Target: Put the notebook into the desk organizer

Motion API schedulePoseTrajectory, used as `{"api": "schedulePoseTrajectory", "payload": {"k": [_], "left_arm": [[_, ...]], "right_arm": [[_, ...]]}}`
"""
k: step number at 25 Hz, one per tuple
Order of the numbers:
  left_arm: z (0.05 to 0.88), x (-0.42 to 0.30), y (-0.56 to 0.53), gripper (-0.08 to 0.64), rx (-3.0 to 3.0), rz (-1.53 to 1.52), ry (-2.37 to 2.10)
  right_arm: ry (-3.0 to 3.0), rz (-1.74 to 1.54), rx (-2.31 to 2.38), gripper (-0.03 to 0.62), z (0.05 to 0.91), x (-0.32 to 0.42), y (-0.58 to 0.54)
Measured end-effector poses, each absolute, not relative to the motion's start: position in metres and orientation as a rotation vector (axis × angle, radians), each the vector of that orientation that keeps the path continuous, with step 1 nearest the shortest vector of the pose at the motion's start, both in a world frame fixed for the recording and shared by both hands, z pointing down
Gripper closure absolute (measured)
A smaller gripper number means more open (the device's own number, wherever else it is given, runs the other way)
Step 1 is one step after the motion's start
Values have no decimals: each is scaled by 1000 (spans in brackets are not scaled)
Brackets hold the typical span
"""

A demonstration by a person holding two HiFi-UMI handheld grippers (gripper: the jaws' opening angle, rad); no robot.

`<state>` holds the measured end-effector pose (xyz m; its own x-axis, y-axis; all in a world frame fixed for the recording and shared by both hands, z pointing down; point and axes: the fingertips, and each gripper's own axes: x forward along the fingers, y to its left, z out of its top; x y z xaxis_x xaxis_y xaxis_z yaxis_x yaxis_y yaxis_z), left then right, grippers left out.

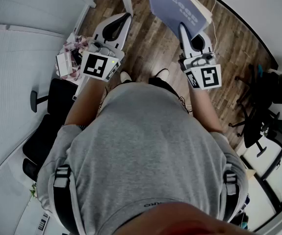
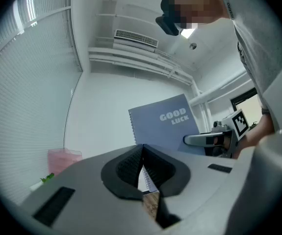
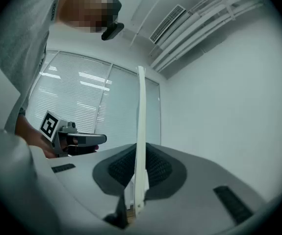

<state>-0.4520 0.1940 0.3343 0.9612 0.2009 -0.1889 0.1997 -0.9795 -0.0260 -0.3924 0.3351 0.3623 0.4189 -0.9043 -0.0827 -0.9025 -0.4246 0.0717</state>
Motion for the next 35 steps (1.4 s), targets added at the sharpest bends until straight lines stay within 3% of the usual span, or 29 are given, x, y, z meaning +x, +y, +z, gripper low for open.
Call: {"api": "schedulePoseTrajectory", "payload": {"k": [22, 35], "left_arm": [[342, -421, 243, 540, -3084, 228, -368], [335, -363, 324, 540, -3065, 233, -316]], "right_arm": [[-1717, -170, 2700, 554, 370, -370, 382], [-1802, -195, 2649, 554, 366, -315, 453]]}}
